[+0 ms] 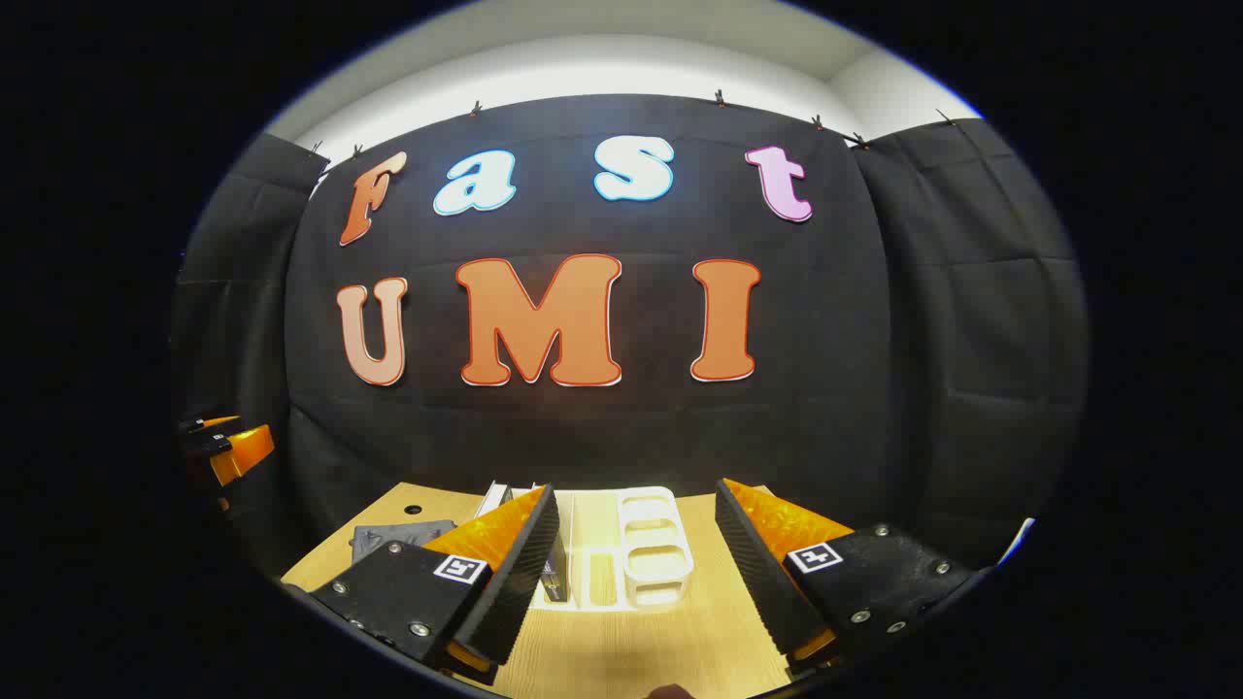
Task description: Open the schoolbag, grab two books from the bookshelf and put them into the schoolbag.
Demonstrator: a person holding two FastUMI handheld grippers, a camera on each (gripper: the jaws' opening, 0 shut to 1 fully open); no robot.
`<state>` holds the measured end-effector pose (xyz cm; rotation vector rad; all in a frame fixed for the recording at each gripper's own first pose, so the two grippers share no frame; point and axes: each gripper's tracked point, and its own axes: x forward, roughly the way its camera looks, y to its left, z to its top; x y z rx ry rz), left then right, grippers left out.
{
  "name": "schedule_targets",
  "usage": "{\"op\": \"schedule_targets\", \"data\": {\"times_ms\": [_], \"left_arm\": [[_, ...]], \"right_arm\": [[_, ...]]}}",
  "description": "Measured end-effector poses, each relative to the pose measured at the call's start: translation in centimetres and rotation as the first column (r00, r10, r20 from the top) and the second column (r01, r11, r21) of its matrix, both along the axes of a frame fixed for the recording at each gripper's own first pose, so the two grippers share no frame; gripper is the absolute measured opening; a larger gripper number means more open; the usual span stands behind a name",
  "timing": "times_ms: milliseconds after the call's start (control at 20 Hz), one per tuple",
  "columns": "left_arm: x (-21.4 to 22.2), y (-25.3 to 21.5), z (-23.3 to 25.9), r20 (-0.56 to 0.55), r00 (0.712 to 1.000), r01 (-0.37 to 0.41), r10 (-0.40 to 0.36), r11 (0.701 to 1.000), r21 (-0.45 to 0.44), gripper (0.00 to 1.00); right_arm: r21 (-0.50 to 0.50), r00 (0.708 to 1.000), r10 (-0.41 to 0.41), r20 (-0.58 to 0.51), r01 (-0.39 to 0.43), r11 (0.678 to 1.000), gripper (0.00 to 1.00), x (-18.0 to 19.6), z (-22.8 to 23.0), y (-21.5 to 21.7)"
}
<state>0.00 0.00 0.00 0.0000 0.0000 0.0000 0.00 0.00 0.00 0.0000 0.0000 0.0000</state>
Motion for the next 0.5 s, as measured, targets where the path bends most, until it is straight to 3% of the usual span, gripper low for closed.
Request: {"op": "schedule_targets", "data": {"times_ms": [200,500], "left_arm": [[-0.4,-1.4,0.0,0.0,0.999,-0.047,0.047,0.998,-0.045,0.96],[-1.5,-2.4,-0.7,-0.015,0.993,-0.116,0.115,0.993,-0.039,0.96]], "right_arm": [[-0.014,0.998,0.06,-0.007,-0.06,0.998,0.96,1.4,0.2,-0.6],[-0.026,0.993,0.12,-0.023,-0.121,0.992,0.97,2.5,-0.8,-1.5]]}}
